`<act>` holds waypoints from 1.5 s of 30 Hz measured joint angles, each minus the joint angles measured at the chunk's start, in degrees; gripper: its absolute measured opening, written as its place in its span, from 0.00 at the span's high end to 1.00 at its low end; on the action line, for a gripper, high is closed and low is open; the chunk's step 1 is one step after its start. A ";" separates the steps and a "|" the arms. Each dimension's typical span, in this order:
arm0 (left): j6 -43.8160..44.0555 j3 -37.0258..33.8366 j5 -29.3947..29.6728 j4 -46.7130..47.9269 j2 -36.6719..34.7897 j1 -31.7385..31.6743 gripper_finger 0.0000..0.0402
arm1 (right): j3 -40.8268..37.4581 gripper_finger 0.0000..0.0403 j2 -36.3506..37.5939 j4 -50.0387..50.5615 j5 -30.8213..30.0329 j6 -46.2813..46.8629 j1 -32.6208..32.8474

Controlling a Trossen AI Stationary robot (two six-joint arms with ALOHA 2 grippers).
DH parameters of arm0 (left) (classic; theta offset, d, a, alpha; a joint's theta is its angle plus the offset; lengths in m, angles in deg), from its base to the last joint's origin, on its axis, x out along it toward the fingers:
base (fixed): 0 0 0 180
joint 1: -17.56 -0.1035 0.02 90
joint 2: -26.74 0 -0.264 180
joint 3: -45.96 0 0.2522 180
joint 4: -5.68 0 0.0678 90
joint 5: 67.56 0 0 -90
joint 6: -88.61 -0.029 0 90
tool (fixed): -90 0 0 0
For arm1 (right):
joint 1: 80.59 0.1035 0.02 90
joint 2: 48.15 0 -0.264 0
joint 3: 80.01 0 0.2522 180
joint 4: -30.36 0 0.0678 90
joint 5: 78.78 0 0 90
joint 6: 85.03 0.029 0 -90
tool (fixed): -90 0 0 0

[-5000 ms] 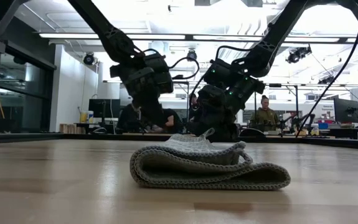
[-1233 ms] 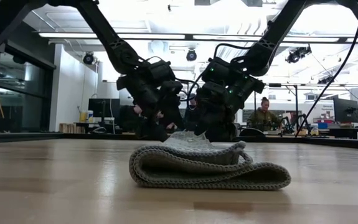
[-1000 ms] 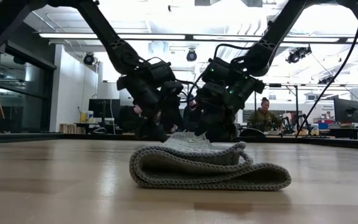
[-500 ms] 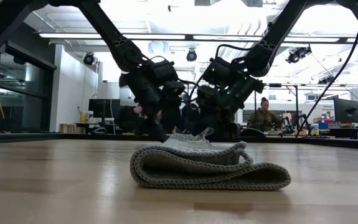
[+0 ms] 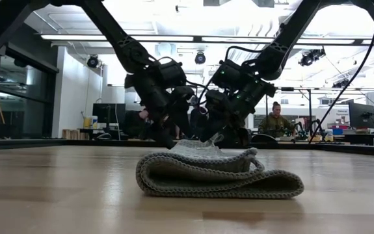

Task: Fold microfiber towels
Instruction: Fold the gray towel

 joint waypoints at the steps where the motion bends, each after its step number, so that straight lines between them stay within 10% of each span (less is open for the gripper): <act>1: 0.35 -0.01 0.72 -0.49 -0.01 0.01 0.27 | 0.01 0.47 0.00 0.00 0.21 -0.02 -0.02; 30: -0.86 -0.02 0.30 -1.33 0.15 -0.24 0.42 | -0.01 0.48 -0.09 0.24 2.96 0.00 0.01; 45: -1.13 -0.07 -0.14 -0.30 0.17 -0.16 0.60 | -0.01 0.85 -0.09 0.18 3.07 0.00 -0.10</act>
